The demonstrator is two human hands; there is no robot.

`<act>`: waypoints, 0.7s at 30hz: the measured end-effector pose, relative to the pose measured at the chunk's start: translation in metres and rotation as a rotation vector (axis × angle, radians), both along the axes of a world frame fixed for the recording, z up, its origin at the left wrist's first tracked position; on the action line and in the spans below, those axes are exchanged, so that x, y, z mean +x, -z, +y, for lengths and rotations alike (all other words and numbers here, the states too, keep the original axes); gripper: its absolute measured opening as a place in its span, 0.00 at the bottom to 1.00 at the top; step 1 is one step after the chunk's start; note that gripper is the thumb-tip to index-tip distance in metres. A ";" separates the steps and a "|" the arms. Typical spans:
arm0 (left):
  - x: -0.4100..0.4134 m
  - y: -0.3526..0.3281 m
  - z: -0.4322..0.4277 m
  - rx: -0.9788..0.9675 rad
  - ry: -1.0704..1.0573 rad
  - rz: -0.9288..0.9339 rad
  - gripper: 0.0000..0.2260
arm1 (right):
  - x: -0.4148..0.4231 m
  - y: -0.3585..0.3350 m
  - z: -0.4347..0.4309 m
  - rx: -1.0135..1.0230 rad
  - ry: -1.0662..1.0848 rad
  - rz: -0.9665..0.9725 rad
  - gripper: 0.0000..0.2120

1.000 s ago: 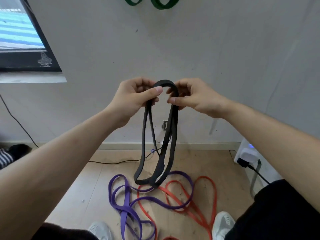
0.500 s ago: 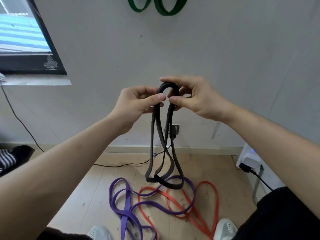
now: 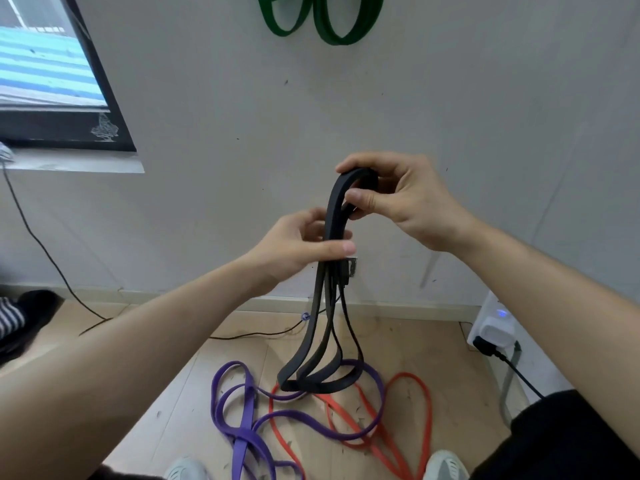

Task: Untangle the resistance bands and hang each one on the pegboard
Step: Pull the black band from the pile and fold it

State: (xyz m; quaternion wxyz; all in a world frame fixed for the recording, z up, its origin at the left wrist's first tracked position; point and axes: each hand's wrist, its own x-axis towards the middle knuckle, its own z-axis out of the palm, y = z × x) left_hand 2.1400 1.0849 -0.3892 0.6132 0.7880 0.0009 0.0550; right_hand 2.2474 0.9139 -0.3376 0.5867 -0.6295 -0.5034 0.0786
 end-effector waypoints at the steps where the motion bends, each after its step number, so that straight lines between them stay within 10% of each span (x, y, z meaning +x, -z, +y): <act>1: 0.000 0.005 -0.002 0.038 0.010 0.038 0.25 | 0.000 -0.001 0.000 0.023 0.004 0.025 0.13; 11: 0.008 0.022 0.003 0.142 -0.038 0.086 0.07 | 0.020 -0.008 -0.008 0.369 0.076 0.459 0.11; 21: 0.014 -0.002 0.030 0.042 -0.228 -0.037 0.10 | 0.078 0.022 -0.033 0.389 0.244 0.711 0.10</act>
